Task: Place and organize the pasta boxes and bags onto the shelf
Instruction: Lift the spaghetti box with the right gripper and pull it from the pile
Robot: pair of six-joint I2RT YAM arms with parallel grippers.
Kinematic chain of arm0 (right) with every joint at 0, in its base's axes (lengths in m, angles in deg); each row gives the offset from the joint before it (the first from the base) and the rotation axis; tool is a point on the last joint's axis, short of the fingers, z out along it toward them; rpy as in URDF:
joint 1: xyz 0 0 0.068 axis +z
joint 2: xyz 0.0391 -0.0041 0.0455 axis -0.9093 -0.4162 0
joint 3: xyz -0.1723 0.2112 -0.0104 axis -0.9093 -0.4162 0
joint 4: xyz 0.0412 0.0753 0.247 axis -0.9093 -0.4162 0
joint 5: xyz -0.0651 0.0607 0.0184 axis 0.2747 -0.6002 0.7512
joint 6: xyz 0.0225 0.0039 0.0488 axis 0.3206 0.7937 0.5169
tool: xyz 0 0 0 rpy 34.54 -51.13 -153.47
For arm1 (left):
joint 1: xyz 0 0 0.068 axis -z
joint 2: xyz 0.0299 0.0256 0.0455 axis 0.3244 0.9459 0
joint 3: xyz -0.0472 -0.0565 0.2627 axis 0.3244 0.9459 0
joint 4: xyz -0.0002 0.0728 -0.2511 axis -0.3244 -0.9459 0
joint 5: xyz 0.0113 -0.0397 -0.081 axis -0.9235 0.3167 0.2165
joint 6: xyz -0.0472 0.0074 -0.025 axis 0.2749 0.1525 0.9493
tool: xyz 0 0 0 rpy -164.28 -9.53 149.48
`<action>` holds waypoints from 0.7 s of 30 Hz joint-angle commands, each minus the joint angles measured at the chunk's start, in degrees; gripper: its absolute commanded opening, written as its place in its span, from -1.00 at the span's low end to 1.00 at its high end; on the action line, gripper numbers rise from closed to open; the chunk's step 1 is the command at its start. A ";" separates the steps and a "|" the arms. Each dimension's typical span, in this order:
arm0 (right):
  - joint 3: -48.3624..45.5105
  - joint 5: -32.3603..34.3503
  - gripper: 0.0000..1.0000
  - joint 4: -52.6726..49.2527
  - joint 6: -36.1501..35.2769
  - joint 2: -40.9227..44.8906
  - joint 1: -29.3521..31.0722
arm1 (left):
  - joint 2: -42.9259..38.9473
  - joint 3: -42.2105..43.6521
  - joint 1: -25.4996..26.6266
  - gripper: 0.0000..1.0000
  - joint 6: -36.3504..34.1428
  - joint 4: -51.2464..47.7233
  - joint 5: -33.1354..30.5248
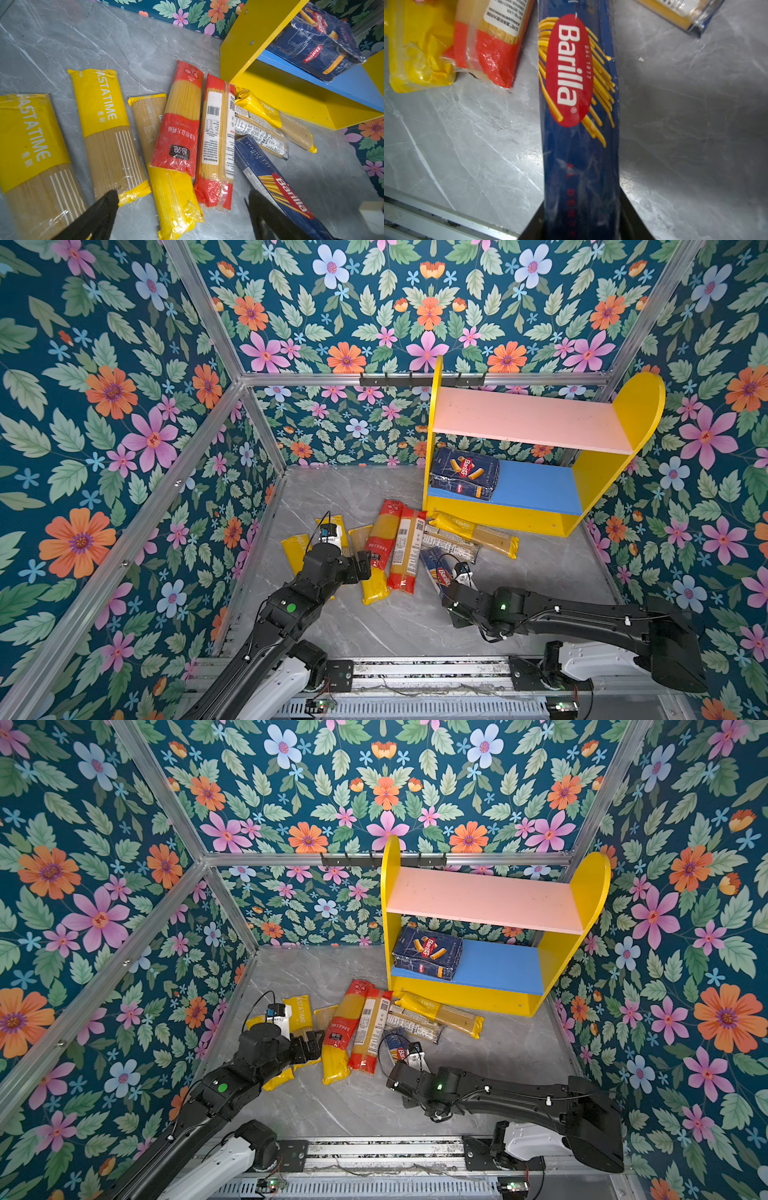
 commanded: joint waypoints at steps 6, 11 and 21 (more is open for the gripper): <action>-5.32 -2.01 -0.25 9.66 3.98 6.74 -0.35 | 0.98 4.05 -0.06 0.99 4.31 4.85 5.20; -8.98 -2.31 -0.25 12.22 3.70 11.97 -0.30 | 1.38 5.37 -0.04 0.99 5.46 6.15 6.70; -9.85 -3.11 -0.32 22.89 2.71 -4.27 -0.32 | 1.32 5.98 -0.03 0.99 6.29 6.34 6.91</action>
